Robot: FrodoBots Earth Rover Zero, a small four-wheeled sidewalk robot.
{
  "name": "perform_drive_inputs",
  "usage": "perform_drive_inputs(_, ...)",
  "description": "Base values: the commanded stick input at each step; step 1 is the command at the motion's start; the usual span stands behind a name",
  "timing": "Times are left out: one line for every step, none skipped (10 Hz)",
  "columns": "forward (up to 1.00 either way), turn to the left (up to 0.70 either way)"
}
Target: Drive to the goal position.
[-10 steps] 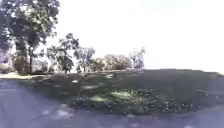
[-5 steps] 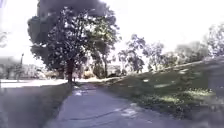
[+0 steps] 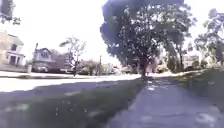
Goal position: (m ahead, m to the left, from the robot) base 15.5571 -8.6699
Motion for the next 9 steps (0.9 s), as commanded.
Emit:
perform_drive_inputs(0.7, -0.08)
perform_drive_inputs(0.7, -0.22)
perform_drive_inputs(0.59, -0.48)
perform_drive_inputs(0.02, -0.55)
perform_drive_inputs(0.0, 0.0)
perform_drive_inputs(-0.05, 0.0)
perform_drive_inputs(-0.31, 0.0)
perform_drive_inputs(-0.57, 0.0)
perform_drive_inputs(-0.7, 0.0)
